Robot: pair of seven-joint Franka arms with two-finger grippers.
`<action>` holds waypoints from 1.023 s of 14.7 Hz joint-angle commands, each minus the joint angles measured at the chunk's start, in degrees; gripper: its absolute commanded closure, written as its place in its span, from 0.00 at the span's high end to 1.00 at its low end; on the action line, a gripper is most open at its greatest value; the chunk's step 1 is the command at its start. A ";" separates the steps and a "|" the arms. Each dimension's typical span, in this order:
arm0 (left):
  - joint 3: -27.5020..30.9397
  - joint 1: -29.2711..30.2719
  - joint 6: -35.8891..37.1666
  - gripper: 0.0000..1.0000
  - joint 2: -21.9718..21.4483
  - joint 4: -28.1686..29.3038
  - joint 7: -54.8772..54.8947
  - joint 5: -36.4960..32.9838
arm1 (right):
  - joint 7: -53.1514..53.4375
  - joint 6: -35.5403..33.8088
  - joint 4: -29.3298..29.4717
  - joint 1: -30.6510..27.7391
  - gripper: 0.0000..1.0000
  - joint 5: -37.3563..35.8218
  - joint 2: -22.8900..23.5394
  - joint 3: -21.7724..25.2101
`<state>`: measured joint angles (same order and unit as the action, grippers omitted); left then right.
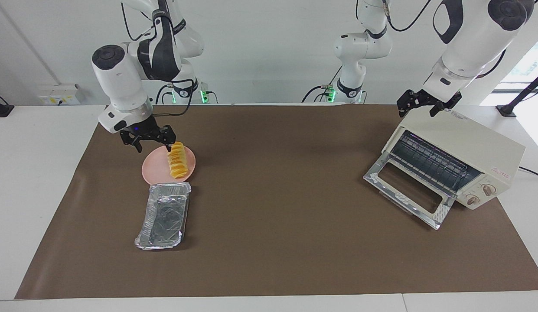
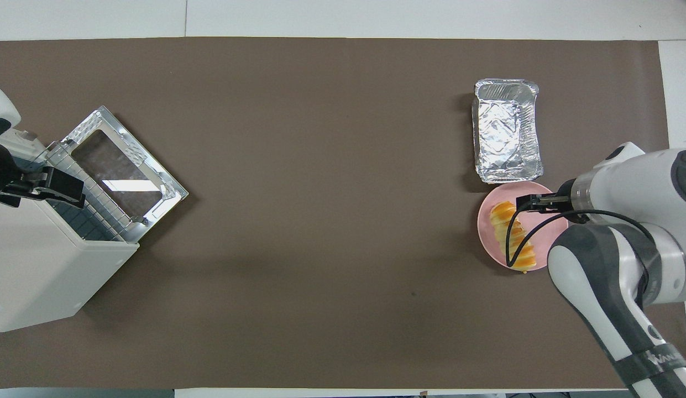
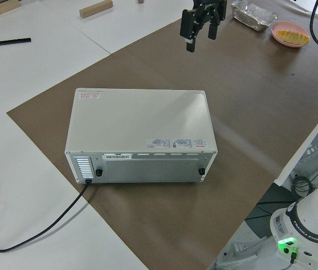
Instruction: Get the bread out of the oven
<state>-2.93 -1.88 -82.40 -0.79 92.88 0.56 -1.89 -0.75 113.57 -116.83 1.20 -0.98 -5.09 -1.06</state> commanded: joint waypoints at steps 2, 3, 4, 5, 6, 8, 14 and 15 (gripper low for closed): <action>-0.23 0.65 -0.84 1.00 -1.14 0.99 0.15 0.40 | -8.37 -14.04 11.52 -1.11 1.00 0.89 0.96 0.18; -0.23 0.65 -0.75 1.00 -1.14 0.99 0.15 0.40 | -9.61 -17.64 13.89 -1.29 1.00 0.89 0.87 0.35; -0.23 0.65 -0.75 1.00 -1.23 0.99 0.15 0.40 | -10.67 -20.64 16.00 -2.16 1.00 0.89 0.87 0.35; -0.23 0.65 -0.83 1.00 -1.23 0.99 0.15 0.40 | -11.63 -23.71 17.85 -2.86 1.00 0.81 0.96 0.35; -0.23 0.65 -0.84 1.00 -1.14 0.99 0.15 0.40 | -11.99 -26.01 19.09 -3.05 1.00 0.81 0.96 0.35; -0.23 0.65 -0.83 1.00 -1.14 0.99 0.15 0.40 | -12.26 -28.83 20.59 -3.40 1.00 0.63 0.96 0.35; -0.23 0.65 -0.84 1.00 -1.14 0.99 0.15 0.40 | -12.52 -31.14 21.56 -5.42 1.00 0.10 1.14 -0.17; -0.23 0.65 -0.84 1.00 -1.14 0.99 0.15 0.40 | -12.35 -29.82 21.30 -5.51 1.00 0.19 1.14 -0.17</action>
<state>-2.93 -1.88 -82.40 -0.79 92.88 0.56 -1.89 -11.72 82.89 -96.69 -2.99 -1.01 -4.86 -0.27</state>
